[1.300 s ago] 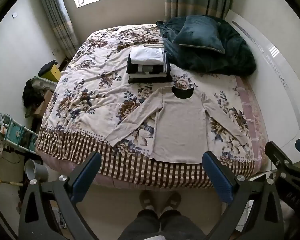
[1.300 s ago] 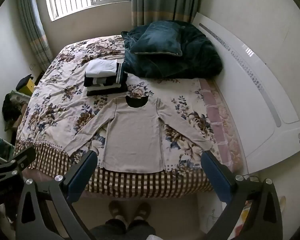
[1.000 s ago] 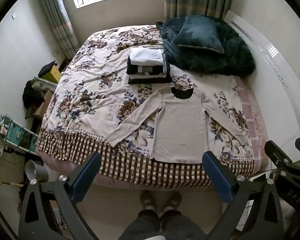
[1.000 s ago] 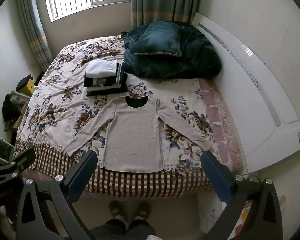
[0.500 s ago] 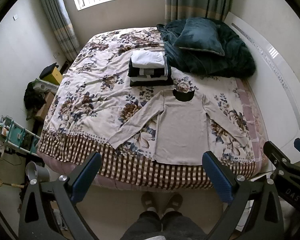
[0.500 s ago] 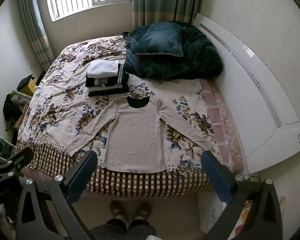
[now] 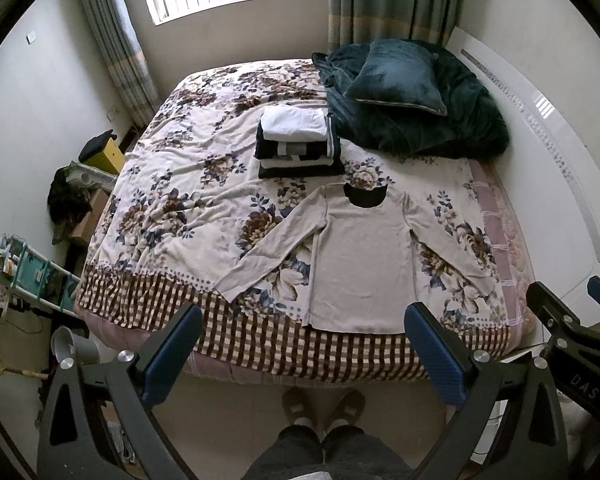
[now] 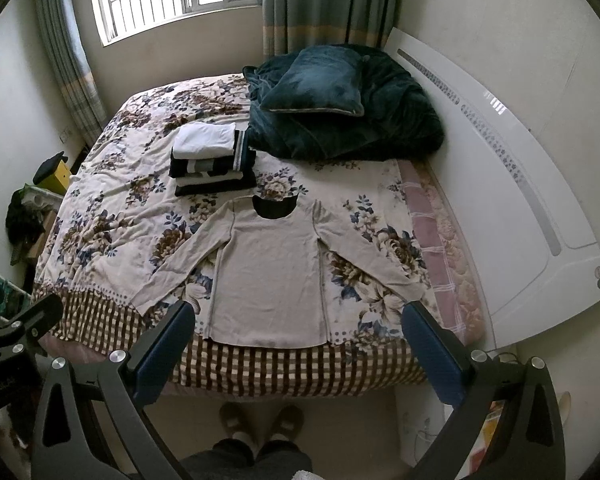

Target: Fold small clothes

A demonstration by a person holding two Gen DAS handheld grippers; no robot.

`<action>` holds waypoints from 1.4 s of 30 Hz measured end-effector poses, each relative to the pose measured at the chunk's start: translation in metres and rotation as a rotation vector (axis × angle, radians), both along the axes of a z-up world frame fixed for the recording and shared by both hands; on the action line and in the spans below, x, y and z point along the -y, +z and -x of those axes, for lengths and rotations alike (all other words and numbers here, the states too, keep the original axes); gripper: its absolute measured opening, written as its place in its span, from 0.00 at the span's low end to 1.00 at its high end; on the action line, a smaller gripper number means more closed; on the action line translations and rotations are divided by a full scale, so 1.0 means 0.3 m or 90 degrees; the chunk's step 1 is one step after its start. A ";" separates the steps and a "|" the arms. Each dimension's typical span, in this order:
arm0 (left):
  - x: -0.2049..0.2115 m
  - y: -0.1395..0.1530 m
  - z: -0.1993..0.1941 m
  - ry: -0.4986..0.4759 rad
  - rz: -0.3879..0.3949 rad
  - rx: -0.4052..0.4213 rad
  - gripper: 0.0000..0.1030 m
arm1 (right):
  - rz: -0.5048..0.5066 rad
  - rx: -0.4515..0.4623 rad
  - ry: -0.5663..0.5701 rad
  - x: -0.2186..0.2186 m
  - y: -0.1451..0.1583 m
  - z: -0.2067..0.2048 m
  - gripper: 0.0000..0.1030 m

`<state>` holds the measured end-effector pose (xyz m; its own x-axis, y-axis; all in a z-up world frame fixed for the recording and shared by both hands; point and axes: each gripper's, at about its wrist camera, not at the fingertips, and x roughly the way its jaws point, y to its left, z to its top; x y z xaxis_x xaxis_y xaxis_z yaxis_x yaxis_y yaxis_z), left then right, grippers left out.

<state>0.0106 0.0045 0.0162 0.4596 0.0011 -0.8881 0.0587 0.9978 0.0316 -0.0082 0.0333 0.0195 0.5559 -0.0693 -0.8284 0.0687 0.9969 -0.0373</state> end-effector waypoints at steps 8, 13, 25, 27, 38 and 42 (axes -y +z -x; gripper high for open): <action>0.008 0.026 -0.017 -0.001 0.000 0.001 1.00 | -0.001 0.001 0.000 0.000 0.004 0.001 1.00; 0.008 0.025 -0.016 0.000 0.001 0.001 1.00 | -0.001 0.002 0.000 0.000 0.014 -0.003 1.00; 0.013 0.033 -0.023 0.000 0.000 0.005 1.00 | -0.002 0.004 0.000 0.003 0.032 -0.001 1.00; 0.012 0.035 -0.024 -0.001 0.000 0.006 1.00 | -0.002 0.004 0.001 0.000 0.035 -0.002 1.00; 0.013 0.033 -0.020 0.000 0.002 0.008 1.00 | -0.003 0.007 -0.001 -0.004 0.041 -0.003 1.00; 0.012 0.034 -0.020 0.000 0.002 0.009 1.00 | -0.002 0.008 -0.001 0.017 0.068 -0.006 1.00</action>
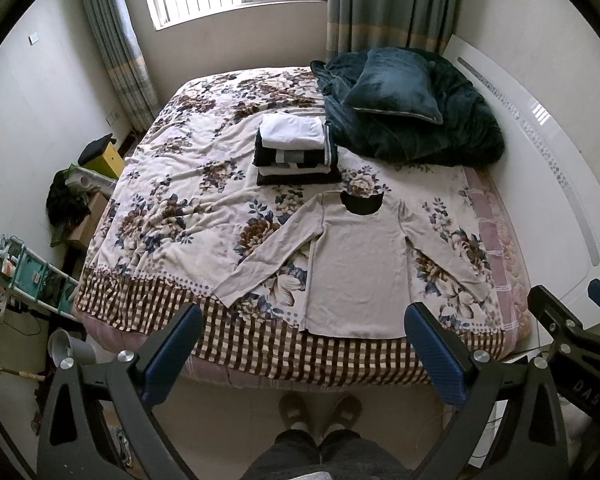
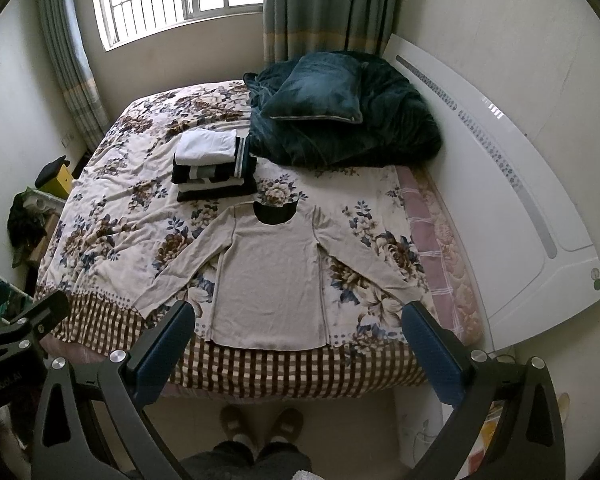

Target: Fold small clothes

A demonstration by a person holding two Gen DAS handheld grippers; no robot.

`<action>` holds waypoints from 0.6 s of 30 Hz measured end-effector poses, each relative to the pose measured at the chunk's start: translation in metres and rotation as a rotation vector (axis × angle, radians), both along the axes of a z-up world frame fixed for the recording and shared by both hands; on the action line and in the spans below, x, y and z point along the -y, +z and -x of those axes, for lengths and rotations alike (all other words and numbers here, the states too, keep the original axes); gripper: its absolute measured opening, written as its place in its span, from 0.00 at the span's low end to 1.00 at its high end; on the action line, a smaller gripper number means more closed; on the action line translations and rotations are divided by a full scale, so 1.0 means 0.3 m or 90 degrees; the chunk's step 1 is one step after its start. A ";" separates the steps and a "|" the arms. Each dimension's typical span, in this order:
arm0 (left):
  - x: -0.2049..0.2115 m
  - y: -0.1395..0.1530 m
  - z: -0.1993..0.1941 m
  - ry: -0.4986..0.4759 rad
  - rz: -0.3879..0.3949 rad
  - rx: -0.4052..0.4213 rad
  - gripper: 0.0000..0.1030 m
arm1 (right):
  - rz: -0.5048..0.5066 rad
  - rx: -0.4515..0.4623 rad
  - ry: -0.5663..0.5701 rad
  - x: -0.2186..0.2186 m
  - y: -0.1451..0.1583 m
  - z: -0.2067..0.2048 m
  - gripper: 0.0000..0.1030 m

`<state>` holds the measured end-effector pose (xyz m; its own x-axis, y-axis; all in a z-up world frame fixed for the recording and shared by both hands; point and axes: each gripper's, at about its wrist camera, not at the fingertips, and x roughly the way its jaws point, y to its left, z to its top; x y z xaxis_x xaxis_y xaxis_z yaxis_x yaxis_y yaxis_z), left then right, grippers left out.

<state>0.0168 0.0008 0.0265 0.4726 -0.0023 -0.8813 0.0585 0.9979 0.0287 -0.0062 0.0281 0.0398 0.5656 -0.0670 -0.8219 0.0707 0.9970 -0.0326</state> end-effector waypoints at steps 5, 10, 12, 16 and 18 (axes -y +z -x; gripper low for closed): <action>-0.001 -0.002 0.004 -0.001 0.001 0.001 1.00 | -0.001 0.001 0.000 0.003 0.049 -0.009 1.00; -0.003 -0.002 -0.003 -0.002 0.003 0.000 1.00 | -0.003 -0.002 -0.002 0.003 0.070 -0.021 1.00; 0.001 0.001 -0.024 -0.006 0.003 -0.003 1.00 | -0.005 -0.004 -0.009 0.012 0.086 -0.038 1.00; 0.021 -0.047 -0.124 -0.003 -0.017 0.016 1.00 | -0.020 -0.012 -0.050 0.055 0.042 -0.090 1.00; 0.038 -0.106 -0.200 -0.006 -0.027 0.023 1.00 | -0.035 -0.023 -0.087 0.095 -0.053 -0.122 1.00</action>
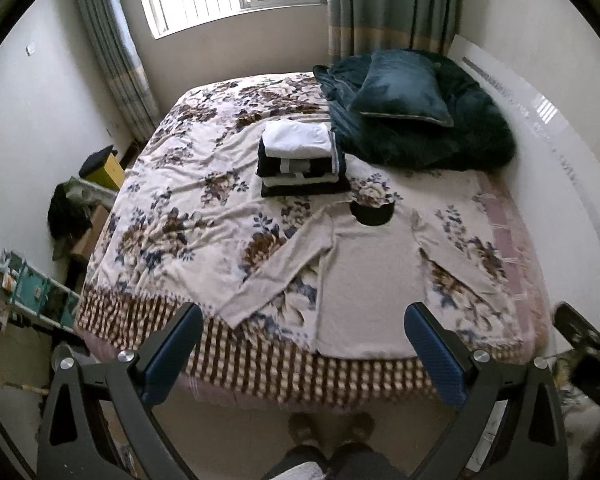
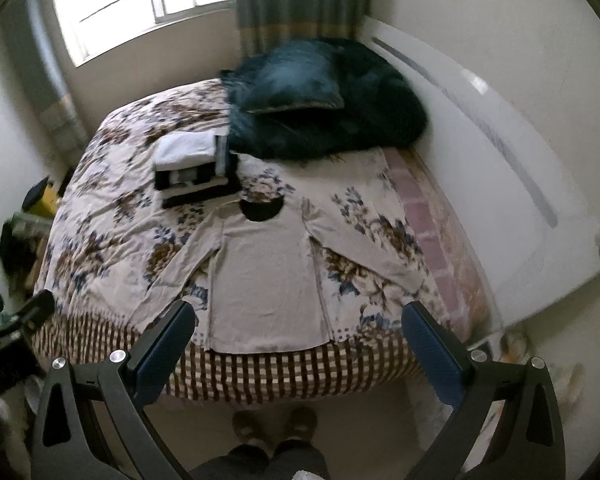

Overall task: Fold small clothes
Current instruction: 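Grasp one sleeve cuff with the right gripper and lay it across the shirt body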

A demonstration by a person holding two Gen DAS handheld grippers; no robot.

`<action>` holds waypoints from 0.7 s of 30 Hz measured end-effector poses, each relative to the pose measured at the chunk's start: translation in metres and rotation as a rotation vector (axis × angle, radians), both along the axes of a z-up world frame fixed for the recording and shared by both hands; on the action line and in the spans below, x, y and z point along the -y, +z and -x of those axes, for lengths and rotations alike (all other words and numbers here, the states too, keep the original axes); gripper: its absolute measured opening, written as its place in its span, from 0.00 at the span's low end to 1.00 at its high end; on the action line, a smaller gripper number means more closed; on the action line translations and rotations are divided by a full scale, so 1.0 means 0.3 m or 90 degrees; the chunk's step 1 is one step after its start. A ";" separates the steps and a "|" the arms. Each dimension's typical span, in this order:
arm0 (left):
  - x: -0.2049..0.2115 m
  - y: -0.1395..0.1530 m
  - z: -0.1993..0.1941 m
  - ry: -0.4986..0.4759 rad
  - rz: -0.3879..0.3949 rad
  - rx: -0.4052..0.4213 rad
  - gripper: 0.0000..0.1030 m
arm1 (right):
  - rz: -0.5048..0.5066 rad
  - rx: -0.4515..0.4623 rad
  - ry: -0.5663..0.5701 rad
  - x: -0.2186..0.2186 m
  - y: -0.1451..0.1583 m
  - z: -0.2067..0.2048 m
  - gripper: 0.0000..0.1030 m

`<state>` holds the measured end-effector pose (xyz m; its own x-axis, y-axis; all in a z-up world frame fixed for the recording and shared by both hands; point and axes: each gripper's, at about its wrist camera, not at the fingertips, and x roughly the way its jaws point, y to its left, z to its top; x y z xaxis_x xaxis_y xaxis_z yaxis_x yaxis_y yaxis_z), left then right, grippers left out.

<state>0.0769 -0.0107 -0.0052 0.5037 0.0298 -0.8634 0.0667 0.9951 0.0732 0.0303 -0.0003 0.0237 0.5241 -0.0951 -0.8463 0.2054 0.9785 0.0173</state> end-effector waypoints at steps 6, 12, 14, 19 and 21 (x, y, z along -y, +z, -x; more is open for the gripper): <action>0.077 -0.319 -0.210 -0.009 -0.025 -0.027 1.00 | -0.052 -0.042 -0.182 0.245 -0.362 -0.126 1.00; 0.224 -0.670 -0.415 0.001 -0.042 -0.089 1.00 | -0.130 -0.102 -0.374 0.629 -0.830 -0.220 1.00; 0.271 -0.793 -0.467 0.009 -0.062 -0.108 1.00 | -0.152 -0.118 -0.425 0.762 -0.995 -0.250 1.00; 0.372 -1.090 -0.585 0.043 -0.076 -0.177 1.00 | -0.263 -0.127 -0.550 1.049 -1.401 -0.312 1.00; 0.409 -1.217 -0.627 0.057 -0.079 -0.204 1.00 | -0.293 -0.127 -0.599 1.133 -1.557 -0.336 1.00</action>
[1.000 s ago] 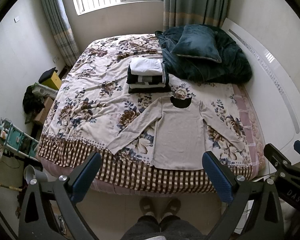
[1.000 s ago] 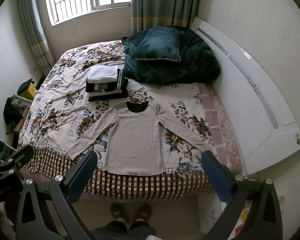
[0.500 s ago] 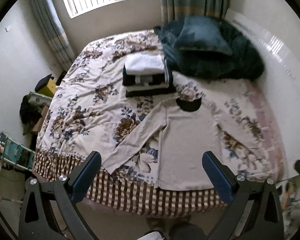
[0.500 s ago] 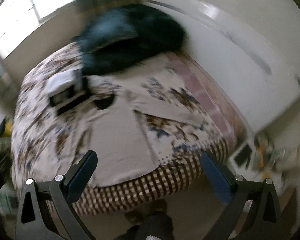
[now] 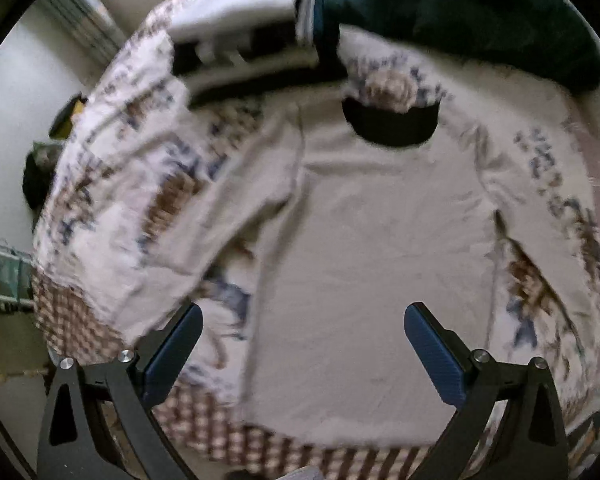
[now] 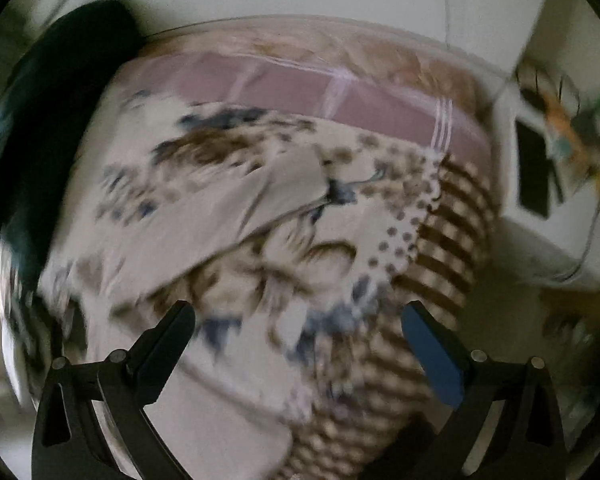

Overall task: Fold small clothes
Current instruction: 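Grasp one sleeve cuff with the right gripper and lay it across the shirt body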

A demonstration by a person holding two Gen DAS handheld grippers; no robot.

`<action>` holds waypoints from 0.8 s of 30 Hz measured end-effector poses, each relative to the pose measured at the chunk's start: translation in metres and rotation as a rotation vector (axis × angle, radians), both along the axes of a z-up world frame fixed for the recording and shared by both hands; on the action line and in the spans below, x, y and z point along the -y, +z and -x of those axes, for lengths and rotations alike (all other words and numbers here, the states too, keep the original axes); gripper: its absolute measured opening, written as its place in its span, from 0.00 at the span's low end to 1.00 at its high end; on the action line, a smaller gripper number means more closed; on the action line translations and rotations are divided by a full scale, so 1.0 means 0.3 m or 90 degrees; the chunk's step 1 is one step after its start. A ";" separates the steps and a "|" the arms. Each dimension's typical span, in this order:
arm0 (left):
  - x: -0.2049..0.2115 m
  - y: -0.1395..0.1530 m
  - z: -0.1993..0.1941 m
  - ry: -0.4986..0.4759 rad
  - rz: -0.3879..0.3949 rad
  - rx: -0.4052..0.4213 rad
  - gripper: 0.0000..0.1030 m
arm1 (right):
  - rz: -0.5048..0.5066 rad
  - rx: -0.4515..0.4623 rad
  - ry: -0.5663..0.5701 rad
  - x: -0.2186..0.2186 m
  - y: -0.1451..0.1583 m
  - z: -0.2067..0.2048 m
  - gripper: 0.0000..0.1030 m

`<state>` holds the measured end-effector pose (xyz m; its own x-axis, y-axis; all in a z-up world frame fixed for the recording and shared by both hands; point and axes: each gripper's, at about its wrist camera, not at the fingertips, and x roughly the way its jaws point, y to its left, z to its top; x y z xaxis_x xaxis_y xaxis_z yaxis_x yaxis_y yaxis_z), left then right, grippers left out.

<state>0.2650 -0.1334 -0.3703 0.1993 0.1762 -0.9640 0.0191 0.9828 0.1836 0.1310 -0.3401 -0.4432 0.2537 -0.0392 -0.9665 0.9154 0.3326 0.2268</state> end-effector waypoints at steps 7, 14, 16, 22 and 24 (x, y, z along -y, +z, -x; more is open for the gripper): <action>0.105 -0.337 -0.121 0.020 -0.027 -0.052 1.00 | -0.057 0.046 -0.113 0.177 -0.413 -0.118 0.94; 0.152 -0.450 -0.219 0.007 -0.025 -0.041 1.00 | 0.041 0.063 -0.193 0.201 -0.479 -0.235 0.16; 0.137 -0.443 -0.230 0.012 -0.014 -0.034 1.00 | 0.063 0.064 -0.178 0.189 -0.453 -0.285 0.09; 0.026 -0.357 -0.233 0.043 0.009 -0.003 1.00 | 0.178 0.129 0.042 -0.010 -0.169 -0.596 0.08; -0.037 -0.323 -0.216 0.060 0.019 0.005 1.00 | 0.207 0.174 0.134 -0.136 -0.039 -0.706 0.08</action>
<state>0.3299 -0.1225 -0.4674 0.1915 0.1664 -0.9673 -0.0745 0.9851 0.1547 0.3427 -0.2993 -0.4549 0.5321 -0.2487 -0.8093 0.7418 0.5978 0.3040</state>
